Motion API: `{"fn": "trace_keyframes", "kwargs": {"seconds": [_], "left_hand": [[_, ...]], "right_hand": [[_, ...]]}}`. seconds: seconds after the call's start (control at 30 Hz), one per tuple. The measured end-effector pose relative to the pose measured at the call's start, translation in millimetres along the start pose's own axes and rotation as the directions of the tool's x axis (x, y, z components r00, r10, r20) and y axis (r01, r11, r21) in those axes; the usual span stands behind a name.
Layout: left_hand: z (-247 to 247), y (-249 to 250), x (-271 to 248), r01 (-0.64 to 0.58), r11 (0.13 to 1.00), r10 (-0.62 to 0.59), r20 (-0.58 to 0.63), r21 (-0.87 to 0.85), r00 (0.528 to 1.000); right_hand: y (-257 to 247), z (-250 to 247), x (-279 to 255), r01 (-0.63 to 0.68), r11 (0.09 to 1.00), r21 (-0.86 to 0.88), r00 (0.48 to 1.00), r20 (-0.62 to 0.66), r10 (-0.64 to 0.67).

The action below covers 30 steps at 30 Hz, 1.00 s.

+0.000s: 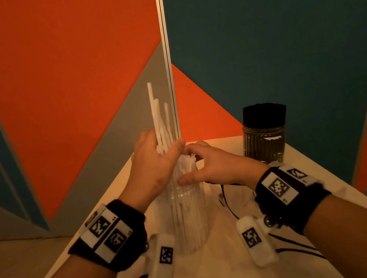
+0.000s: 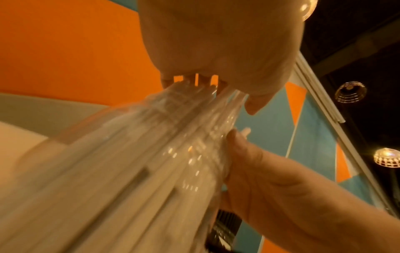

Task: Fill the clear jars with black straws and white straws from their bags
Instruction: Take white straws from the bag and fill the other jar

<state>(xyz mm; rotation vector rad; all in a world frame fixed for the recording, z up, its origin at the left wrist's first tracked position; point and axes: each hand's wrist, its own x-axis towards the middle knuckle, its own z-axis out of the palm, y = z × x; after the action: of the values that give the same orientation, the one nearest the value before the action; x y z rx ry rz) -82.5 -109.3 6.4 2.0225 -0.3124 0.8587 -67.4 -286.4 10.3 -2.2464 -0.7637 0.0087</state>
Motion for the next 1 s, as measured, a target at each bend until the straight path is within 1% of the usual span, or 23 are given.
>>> {"fn": "trace_keyframes", "kwargs": {"seconds": [0.07,0.1,0.17,0.27,0.37,0.43,0.5,0.57,0.63,0.67,0.7,0.73,0.77,0.8,0.83,0.87,0.93,1.0], "left_hand": [[-4,5,11,0.003,0.994,-0.002,0.008,-0.114,1.0],[-5,7,15,0.0,0.991,0.002,0.01,-0.133,1.0],[-4,6,14,-0.009,0.993,0.012,0.031,-0.119,0.999],[1,-3,0,-0.102,0.995,0.1,0.072,0.023,0.992],[2,-15,-14,-0.209,0.964,0.198,0.082,0.162,0.977],[0,-20,-21,-0.236,0.94,0.217,0.102,0.246,0.971],[-1,-20,-25,-0.241,0.926,0.215,0.12,0.291,0.969],[-4,-14,-24,-0.203,0.945,0.183,0.101,0.258,0.978],[-12,-1,-17,-0.155,0.982,0.152,0.036,0.111,0.988],[-17,9,-11,-0.162,0.986,0.162,0.003,0.046,0.987],[-22,20,-3,-0.202,0.979,0.203,-0.026,0.032,0.979],[-27,32,5,-0.268,0.96,0.272,-0.044,0.081,0.961],[-31,43,13,-0.344,0.923,0.356,-0.041,0.174,0.934],[-35,54,21,-0.409,0.871,0.428,-0.015,0.271,0.904],[-36,63,28,-0.452,0.822,0.472,0.029,0.347,0.881],[-36,68,32,-0.477,0.785,0.486,0.085,0.395,0.87],[-30,69,27,-0.485,0.755,0.445,0.2,0.442,0.873],[-18,54,6,-0.503,0.721,0.424,0.271,0.477,0.864]], "right_hand": [[0,-1,1,-0.007,1.0,-0.005,1.0,0.004,0.007],[-1,-1,1,-0.009,1.0,-0.006,1.0,0.006,0.009],[-1,-1,0,-0.01,1.0,0.001,1.0,0.01,0.01],[-1,0,-1,-0.009,1.0,0.01,1.0,0.011,0.009],[0,0,0,-0.003,1.0,0.015,1.0,-0.002,0.003],[-1,1,-1,0.004,1.0,0.027,1.0,-0.005,-0.004],[-1,1,-1,0.005,0.999,0.042,1.0,0.001,-0.005],[-1,1,-2,-0.001,0.999,0.041,1.0,0.006,0.0],[-1,0,-3,-0.003,1.0,0.024,1.0,0.009,0.003],[-1,0,-3,-0.005,1.0,0.019,1.0,0.012,0.005],[-1,0,-3,-0.008,1.0,0.02,1.0,0.014,0.007],[-1,-1,-3,-0.009,1.0,0.024,1.0,0.015,0.009],[-1,-1,-3,-0.009,1.0,0.026,1.0,0.013,0.008],[-1,-1,-2,-0.008,1.0,0.024,1.0,0.011,0.007],[-1,-2,-2,-0.008,1.0,0.02,1.0,0.01,0.008],[-1,-1,-1,-0.009,1.0,0.017,1.0,0.008,0.008],[-1,0,-1,-0.005,1.0,0.017,1.0,0.002,0.005],[0,1,-1,0.008,1.0,0.026,1.0,-0.007,-0.008]]}}
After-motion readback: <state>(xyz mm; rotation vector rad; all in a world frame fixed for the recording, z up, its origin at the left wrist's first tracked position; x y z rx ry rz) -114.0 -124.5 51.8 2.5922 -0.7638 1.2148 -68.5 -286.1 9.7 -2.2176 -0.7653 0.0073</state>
